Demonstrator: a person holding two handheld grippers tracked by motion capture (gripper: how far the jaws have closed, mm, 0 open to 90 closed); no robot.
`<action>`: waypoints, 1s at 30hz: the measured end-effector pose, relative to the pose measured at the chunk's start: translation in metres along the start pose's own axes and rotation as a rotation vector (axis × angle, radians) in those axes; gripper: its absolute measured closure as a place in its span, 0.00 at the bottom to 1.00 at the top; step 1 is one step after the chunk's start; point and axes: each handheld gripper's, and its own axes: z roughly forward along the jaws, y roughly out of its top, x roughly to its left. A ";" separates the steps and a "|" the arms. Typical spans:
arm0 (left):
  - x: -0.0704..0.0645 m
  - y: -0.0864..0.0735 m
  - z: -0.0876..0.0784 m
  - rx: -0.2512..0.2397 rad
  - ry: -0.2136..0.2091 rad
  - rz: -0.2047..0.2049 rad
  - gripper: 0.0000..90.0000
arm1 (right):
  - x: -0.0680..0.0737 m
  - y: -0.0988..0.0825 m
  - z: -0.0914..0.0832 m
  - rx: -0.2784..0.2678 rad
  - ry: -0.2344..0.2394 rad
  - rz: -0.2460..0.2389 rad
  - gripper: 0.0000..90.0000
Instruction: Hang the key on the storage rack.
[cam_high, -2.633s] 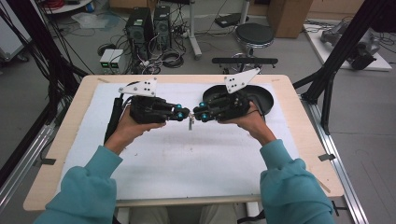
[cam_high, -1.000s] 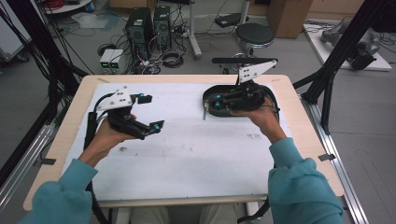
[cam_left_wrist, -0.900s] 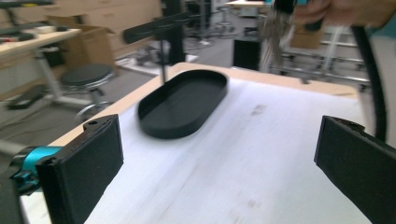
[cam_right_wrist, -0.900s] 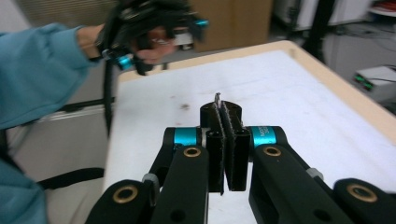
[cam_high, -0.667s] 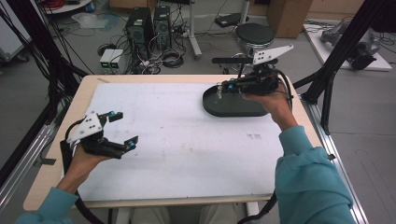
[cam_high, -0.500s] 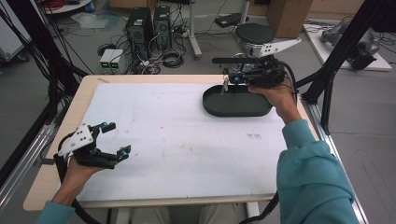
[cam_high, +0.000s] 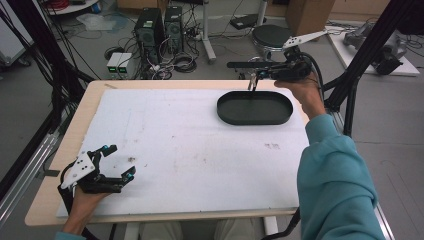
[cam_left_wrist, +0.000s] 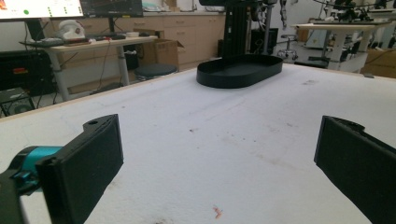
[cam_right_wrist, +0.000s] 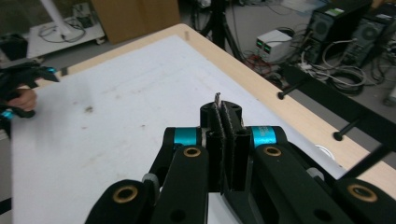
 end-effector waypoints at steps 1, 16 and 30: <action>0.000 -0.002 0.000 -0.006 0.016 -0.004 0.02 | -0.001 0.001 0.001 0.007 -0.012 0.003 0.99; 0.004 -0.012 0.001 -0.019 0.046 -0.018 0.02 | -0.026 -0.001 0.021 0.064 -0.129 0.064 0.99; 0.005 -0.013 0.002 -0.020 0.062 -0.033 0.02 | -0.043 -0.007 0.046 0.119 -0.193 0.112 0.99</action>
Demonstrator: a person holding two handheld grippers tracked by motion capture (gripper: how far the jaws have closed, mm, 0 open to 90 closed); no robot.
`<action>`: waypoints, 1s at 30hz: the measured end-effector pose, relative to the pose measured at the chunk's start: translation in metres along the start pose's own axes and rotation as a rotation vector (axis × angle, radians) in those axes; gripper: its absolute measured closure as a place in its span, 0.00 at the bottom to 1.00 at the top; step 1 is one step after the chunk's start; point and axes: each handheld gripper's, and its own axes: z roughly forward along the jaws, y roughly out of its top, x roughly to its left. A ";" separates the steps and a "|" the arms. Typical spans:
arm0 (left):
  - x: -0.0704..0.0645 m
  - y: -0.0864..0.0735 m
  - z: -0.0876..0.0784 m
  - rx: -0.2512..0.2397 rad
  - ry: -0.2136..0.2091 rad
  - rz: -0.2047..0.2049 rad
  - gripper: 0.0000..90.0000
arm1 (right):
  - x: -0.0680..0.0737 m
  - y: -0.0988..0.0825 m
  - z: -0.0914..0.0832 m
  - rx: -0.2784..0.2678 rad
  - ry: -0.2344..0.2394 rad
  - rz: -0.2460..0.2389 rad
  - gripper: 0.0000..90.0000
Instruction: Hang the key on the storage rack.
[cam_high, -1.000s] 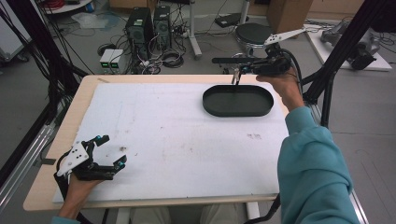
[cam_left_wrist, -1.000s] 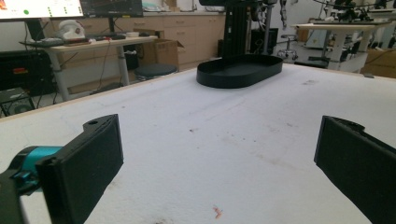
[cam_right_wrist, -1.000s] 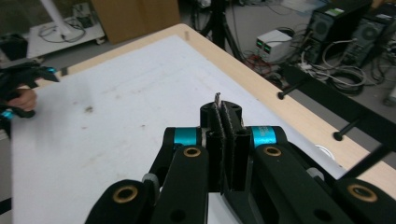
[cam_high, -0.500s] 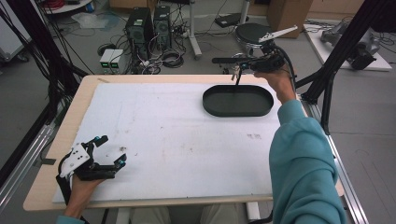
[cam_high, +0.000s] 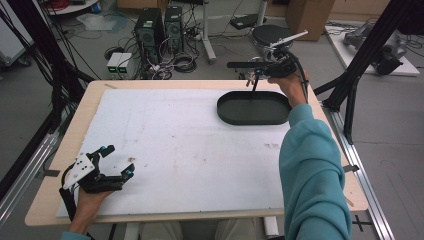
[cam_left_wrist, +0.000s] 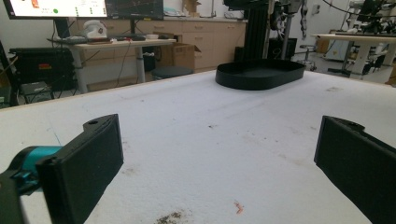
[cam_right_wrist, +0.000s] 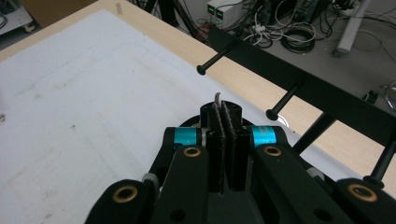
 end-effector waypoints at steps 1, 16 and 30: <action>0.000 0.000 0.000 0.000 0.000 -0.001 0.02 | 0.000 0.000 0.001 0.000 -0.001 0.000 0.99; -0.001 0.000 0.000 0.005 0.000 0.006 0.02 | -0.009 -0.003 0.012 0.040 -0.049 0.024 0.99; -0.001 0.000 0.000 0.004 -0.004 0.014 0.02 | -0.012 -0.004 0.017 0.038 -0.079 0.016 0.99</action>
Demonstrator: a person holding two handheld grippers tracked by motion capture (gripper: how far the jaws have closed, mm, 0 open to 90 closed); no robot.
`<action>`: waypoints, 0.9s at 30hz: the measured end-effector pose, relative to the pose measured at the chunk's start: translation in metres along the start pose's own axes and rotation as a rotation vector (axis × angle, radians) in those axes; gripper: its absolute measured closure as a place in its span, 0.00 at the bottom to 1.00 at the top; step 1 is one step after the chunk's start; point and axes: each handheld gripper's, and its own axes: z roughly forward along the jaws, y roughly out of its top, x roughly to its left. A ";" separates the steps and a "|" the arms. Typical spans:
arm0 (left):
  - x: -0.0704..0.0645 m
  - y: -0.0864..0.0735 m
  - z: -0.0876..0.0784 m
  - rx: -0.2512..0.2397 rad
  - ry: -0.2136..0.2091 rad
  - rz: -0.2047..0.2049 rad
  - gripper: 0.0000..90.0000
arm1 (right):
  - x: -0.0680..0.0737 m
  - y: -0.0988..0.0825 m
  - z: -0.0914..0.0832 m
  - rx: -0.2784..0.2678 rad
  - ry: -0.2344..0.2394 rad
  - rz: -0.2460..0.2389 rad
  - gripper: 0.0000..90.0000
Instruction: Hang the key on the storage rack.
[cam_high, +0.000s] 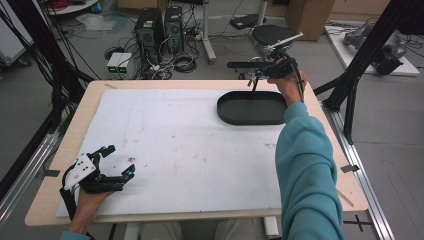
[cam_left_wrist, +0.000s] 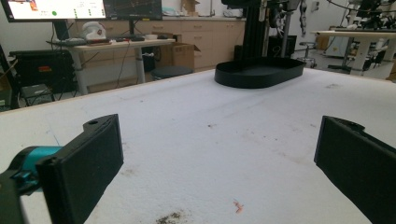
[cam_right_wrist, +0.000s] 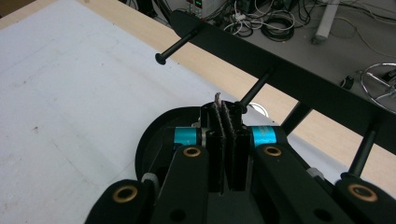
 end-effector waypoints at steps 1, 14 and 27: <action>0.000 0.000 0.000 0.000 -0.001 -0.001 0.02 | 0.000 0.000 0.001 0.004 -0.005 0.001 0.99; 0.000 0.000 0.000 0.000 -0.001 0.000 0.02 | -0.005 -0.002 0.001 0.003 -0.028 0.010 0.99; 0.000 0.000 0.000 0.003 -0.003 0.007 0.02 | -0.010 -0.003 0.005 -0.006 -0.034 0.012 0.99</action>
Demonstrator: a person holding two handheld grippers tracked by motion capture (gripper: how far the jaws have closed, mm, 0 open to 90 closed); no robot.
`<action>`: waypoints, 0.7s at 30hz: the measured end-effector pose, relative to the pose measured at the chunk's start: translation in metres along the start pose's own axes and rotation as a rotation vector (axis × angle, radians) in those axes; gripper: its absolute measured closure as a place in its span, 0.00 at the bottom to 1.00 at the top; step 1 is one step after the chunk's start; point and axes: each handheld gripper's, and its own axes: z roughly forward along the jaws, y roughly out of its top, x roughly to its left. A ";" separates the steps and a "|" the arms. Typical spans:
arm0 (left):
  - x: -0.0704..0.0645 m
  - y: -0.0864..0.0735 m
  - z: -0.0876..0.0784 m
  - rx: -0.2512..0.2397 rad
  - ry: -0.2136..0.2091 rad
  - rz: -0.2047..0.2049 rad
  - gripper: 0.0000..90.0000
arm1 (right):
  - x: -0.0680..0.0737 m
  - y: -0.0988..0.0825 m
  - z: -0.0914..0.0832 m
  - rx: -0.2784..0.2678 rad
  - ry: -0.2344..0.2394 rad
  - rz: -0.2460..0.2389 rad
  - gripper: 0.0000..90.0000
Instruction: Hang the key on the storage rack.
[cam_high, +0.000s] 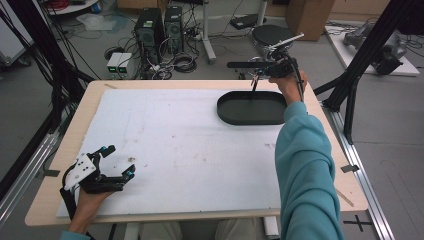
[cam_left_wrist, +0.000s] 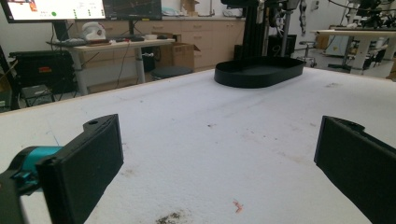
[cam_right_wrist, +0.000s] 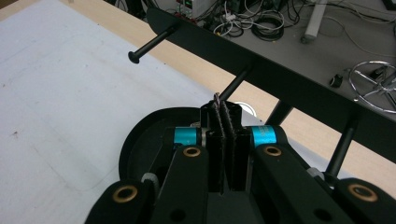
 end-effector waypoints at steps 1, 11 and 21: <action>0.000 0.000 0.000 0.000 0.001 0.001 0.02 | 0.000 0.000 0.000 -0.001 -0.001 -0.001 0.99; 0.000 0.000 0.000 -0.003 0.001 -0.006 0.02 | -0.005 0.000 0.005 -0.027 -0.003 -0.020 0.99; 0.000 0.000 0.000 -0.002 0.002 -0.007 0.02 | -0.010 -0.002 0.008 -0.042 0.013 -0.023 0.97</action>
